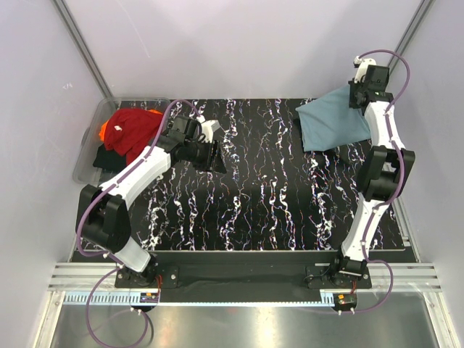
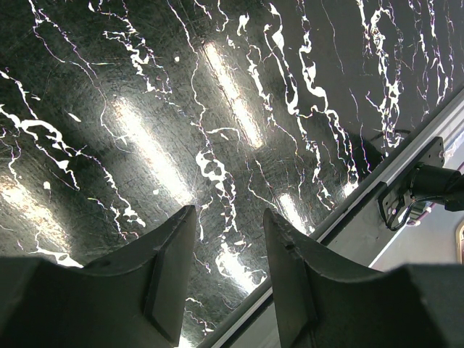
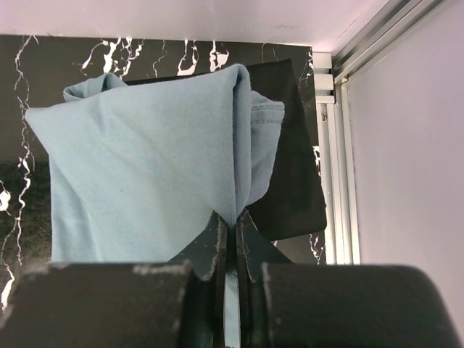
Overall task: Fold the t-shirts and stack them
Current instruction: Neatly place the folded tshirt to the corner
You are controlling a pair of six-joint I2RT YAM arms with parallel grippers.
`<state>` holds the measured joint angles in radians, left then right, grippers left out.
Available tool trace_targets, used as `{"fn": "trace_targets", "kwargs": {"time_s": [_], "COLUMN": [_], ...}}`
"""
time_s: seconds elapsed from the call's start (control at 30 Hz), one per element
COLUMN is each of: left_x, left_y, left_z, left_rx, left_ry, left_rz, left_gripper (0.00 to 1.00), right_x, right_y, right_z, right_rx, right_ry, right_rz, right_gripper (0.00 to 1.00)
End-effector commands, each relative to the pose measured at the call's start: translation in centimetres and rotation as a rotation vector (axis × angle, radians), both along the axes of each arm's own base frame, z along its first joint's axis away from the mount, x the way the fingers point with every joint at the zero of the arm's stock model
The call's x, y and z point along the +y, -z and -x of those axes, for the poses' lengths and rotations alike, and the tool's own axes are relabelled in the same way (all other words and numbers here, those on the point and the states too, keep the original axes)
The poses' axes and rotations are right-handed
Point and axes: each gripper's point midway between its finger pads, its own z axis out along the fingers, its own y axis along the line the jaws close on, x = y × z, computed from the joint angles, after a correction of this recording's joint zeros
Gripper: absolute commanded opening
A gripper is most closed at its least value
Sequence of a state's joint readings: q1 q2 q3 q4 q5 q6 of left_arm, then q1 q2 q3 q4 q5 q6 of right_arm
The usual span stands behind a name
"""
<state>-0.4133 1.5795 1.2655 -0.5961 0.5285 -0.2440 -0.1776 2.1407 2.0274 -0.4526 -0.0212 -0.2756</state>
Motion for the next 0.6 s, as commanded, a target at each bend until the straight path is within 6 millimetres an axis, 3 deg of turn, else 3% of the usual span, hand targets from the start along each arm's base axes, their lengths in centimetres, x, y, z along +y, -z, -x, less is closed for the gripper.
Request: {"fn": "trace_targets", "kwargs": {"time_s": [0.0, 0.17, 0.4, 0.57], "left_x": [-0.6, -0.5, -1.0, -1.2], "left_y": [-0.8, 0.2, -0.5, -0.5], "left_z": [-0.2, -0.4, 0.0, 0.3], "left_rx": [-0.031, -0.015, -0.013, -0.018], "left_ry": [0.018, 0.013, 0.032, 0.04], "left_rz": [0.033, 0.012, 0.037, 0.034], "left_gripper": [0.47, 0.48, 0.48, 0.48], "right_x": [-1.4, -2.2, -4.4, -4.3], "right_y": [-5.9, -5.0, -4.8, -3.3], "right_z": [-1.9, -1.6, -1.7, -2.7], "right_rx": [-0.189, -0.193, -0.251, -0.289], "right_ry": [0.021, 0.061, 0.079, 0.04], "right_rz": [-0.019, -0.077, -0.164, -0.219], "right_gripper": [0.0, 0.0, 0.0, 0.0]}}
